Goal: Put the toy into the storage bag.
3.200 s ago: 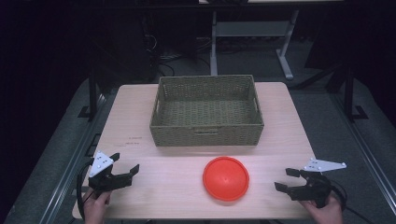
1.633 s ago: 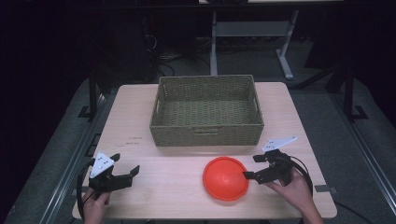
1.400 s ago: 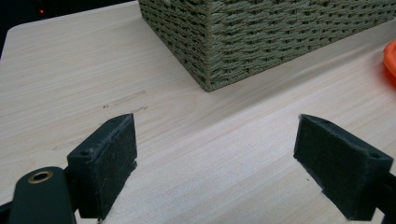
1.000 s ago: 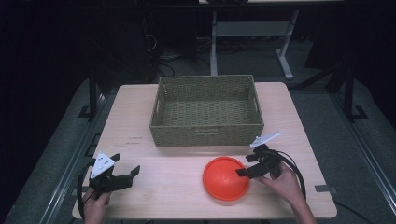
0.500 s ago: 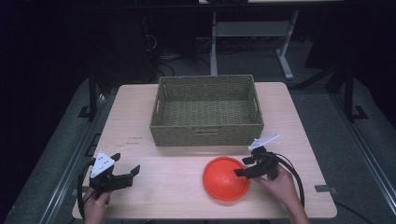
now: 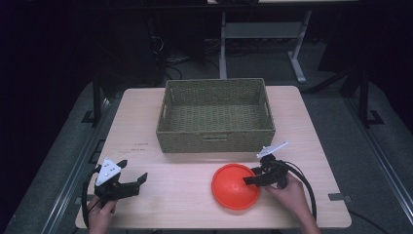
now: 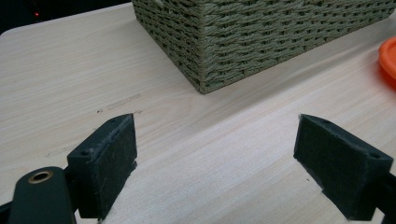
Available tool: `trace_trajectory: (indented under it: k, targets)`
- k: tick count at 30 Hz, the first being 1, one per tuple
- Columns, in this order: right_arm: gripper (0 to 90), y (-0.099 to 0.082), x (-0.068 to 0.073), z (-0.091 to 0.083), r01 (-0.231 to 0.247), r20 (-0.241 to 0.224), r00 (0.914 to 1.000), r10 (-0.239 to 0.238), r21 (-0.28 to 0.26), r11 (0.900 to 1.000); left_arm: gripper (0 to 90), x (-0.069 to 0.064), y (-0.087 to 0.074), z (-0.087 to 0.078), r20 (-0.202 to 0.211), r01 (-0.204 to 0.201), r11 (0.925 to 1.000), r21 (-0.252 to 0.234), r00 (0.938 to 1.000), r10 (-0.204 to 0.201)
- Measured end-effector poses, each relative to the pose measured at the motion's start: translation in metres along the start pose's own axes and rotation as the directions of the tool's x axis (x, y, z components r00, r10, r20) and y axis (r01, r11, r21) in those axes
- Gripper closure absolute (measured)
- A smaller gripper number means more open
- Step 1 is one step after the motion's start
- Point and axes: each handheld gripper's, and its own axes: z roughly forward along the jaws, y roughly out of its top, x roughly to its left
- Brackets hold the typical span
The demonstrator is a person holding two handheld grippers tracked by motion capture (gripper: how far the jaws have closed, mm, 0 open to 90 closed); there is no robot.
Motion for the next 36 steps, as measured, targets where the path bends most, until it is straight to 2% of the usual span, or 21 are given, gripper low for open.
trace_trajectory:
  k: [12,16,25,27,32,36]
  targets:
    - [65.3,0.002,0.002,-0.004,0.011,0.042,0.9991,-0.010,-0.016,0.9998,12.8,-0.001,0.000,0.001,0.000,-0.008,0.9999,0.010,1.0000,0.008]
    - [71.6,0.002,0.001,-0.009,-0.011,0.016,0.9998,0.012,-0.046,0.9989,12.8,-0.001,0.000,0.001,0.002,-0.012,0.9999,0.007,0.9999,0.012]
    - [77.6,0.005,0.001,-0.017,-0.027,-0.011,0.9996,0.026,-0.067,0.9974,12.8,-0.001,0.000,0.000,-0.004,-0.009,0.9999,0.008,0.9999,0.009]
    - [80.7,0.008,0.002,-0.026,-0.034,-0.047,0.9985,0.030,-0.078,0.9964,12.8,0.000,-0.001,0.000,-0.006,-0.007,0.9999,0.009,1.0000,0.007]
    - [81.8,0.015,0.011,-0.033,-0.001,-0.032,0.9995,-0.002,-0.081,0.9967,12.8,0.000,-0.001,0.000,-0.006,-0.008,0.9999,0.010,1.0000,0.008]
    - [82.0,0.023,0.018,-0.038,0.009,-0.060,0.9981,-0.015,-0.085,0.9964,12.8,-0.001,-0.001,0.001,-0.004,-0.012,0.9998,0.018,0.9999,0.012]
